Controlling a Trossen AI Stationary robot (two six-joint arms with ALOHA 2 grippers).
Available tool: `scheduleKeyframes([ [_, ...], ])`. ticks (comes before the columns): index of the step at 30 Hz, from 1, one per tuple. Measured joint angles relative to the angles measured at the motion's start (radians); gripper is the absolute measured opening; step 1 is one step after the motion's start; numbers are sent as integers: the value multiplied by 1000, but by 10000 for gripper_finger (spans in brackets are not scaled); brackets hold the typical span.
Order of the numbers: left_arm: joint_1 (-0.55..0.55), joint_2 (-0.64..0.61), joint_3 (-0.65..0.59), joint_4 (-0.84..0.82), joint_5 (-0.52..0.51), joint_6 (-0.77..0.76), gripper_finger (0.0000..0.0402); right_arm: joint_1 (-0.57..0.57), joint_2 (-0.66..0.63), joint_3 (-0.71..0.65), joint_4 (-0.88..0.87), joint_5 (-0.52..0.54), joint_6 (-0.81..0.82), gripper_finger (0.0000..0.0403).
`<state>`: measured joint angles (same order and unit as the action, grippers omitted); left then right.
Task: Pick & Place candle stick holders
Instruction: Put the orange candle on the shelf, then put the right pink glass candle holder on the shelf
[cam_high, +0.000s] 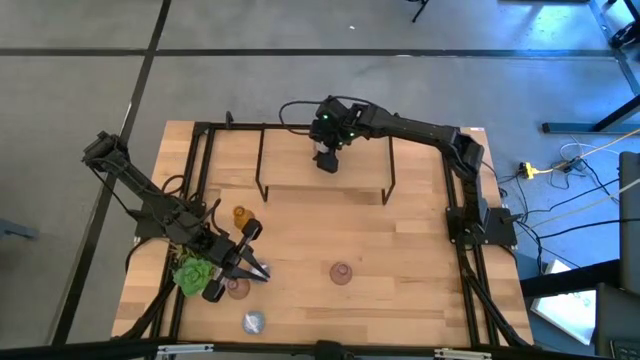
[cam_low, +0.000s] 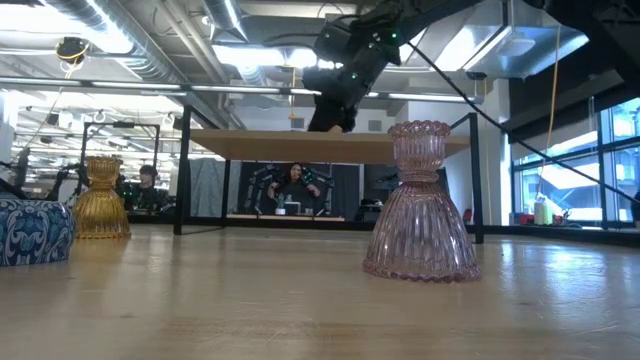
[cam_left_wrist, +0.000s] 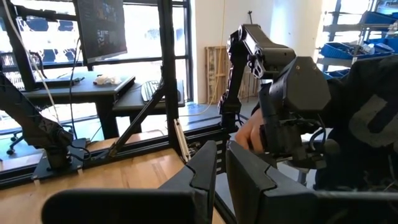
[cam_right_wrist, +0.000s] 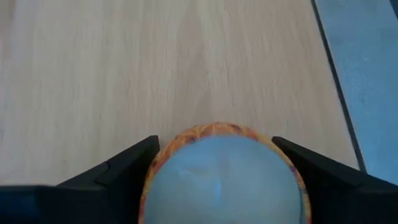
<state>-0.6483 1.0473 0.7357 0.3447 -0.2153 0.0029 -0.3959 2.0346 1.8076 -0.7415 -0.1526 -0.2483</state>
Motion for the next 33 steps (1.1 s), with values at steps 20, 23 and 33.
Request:
scheduleKeyframes([
  [20, 0, 0, 0, -3, 0, 1, 31, -2, 13, 1, 37, 3, -14, 346],
  [23, 0, 0, 0, -4, 0, 3, 31, 0, 11, 3, 71, 30, -14, 346],
  [33, 3, 0, 0, -4, 0, 4, 31, 41, 3, 230, 165, 69, 26, 346],
])
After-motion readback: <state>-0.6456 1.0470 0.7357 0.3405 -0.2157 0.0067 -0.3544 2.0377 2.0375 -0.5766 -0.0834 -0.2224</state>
